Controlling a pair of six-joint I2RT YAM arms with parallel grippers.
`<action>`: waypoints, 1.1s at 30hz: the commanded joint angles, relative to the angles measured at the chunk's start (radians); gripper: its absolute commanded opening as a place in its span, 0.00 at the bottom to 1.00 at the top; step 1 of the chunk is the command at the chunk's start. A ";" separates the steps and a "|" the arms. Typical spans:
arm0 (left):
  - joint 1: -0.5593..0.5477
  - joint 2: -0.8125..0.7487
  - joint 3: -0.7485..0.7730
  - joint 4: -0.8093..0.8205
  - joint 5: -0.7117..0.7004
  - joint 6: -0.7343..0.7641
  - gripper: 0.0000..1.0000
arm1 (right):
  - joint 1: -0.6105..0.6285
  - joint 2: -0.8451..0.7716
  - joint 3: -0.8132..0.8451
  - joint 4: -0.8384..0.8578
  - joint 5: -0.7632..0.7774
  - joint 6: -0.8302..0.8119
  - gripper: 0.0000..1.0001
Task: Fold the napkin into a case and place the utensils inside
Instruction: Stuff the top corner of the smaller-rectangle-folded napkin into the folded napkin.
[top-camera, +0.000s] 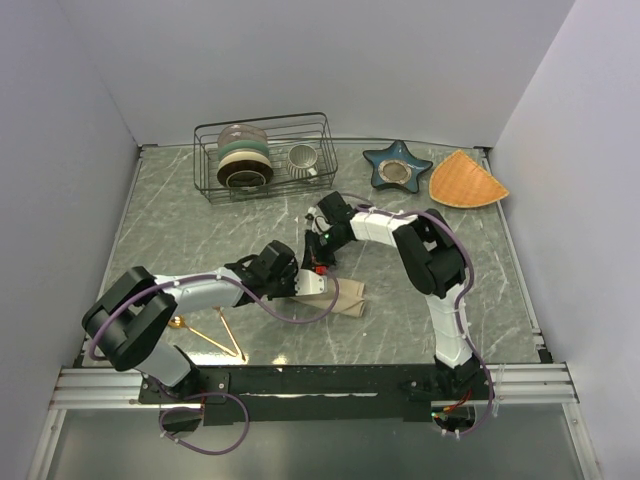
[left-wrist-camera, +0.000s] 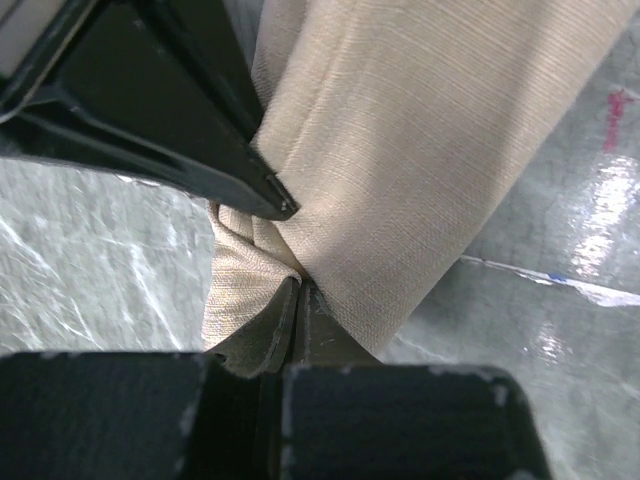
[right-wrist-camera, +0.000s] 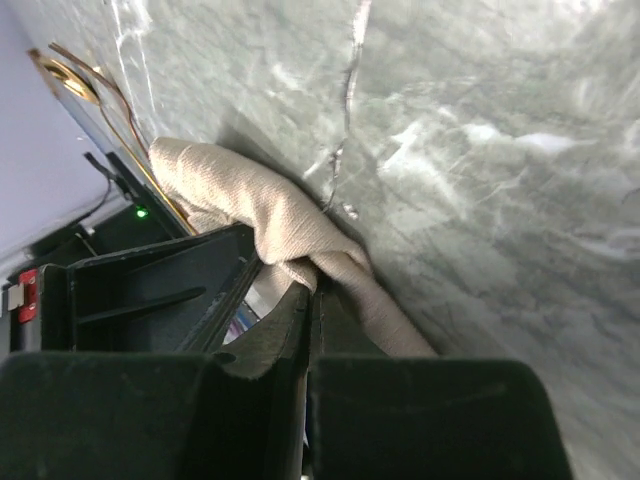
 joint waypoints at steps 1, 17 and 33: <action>-0.005 0.053 -0.054 -0.072 0.083 0.023 0.01 | -0.010 -0.017 0.075 -0.071 0.085 -0.084 0.00; 0.022 -0.033 0.122 -0.160 0.121 -0.092 0.08 | -0.056 0.162 0.037 0.004 0.095 -0.096 0.00; 0.022 0.129 0.050 -0.194 0.185 -0.002 0.01 | -0.057 0.102 0.063 -0.028 0.031 -0.107 0.00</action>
